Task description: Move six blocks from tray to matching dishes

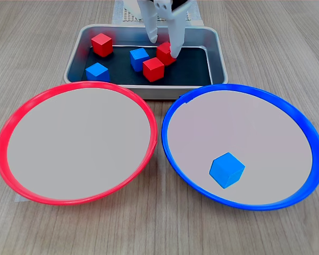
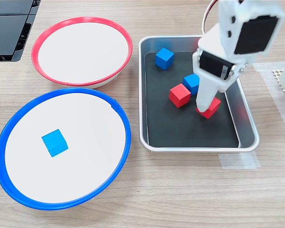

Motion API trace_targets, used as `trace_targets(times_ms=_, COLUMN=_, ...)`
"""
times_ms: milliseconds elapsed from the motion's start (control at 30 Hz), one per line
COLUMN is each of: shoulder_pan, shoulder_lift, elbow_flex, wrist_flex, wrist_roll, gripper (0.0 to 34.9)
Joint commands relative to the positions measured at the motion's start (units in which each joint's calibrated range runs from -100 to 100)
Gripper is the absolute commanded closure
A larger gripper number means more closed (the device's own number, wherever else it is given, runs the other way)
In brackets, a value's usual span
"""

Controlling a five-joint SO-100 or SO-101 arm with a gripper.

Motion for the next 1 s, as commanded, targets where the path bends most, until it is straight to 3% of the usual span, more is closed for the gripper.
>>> trace_targets(times_ms=0, shoulder_pan=-0.88, shoulder_lift=-0.39, elbow_flex=-2.43, wrist_flex=1.28, wrist_roll=1.12, gripper=17.6)
trace_targets(times_ms=300, shoulder_pan=-0.22, shoulder_lift=1.57, elbow_flex=-1.97, wrist_flex=0.37, wrist_roll=2.05, gripper=20.5)
trace_targets(times_ms=333, shoulder_pan=-0.22, shoulder_lift=1.83, elbow_flex=-2.06, wrist_flex=0.12, wrist_roll=2.10, gripper=23.6)
trace_targets(times_ms=400, shoulder_pan=-0.41, shoulder_lift=2.34, elbow_flex=-2.61, wrist_flex=-0.37, wrist_roll=1.95, gripper=34.6)
trace_targets(times_ms=500, shoulder_pan=-0.32, shoulder_lift=2.42, elbow_flex=-6.71, wrist_flex=3.34, wrist_roll=1.61, gripper=34.8)
trace_targets(times_ms=600, shoulder_pan=-0.41, shoulder_lift=2.34, elbow_flex=-20.18, wrist_flex=13.08, wrist_roll=-1.22, gripper=34.8)
trace_targets(times_ms=667, shoulder_pan=-0.22, shoulder_lift=3.10, elbow_flex=-26.28, wrist_flex=14.32, wrist_roll=-4.00, gripper=34.8)
trace_targets(times_ms=767, shoulder_pan=3.07, shoulder_lift=9.07, elbow_flex=-40.39, wrist_flex=10.69, wrist_roll=-11.14, gripper=34.8)
trace_targets(times_ms=967, shoulder_pan=11.92, shoulder_lift=29.89, elbow_flex=-60.42, wrist_flex=-3.67, wrist_roll=-19.54, gripper=34.7)
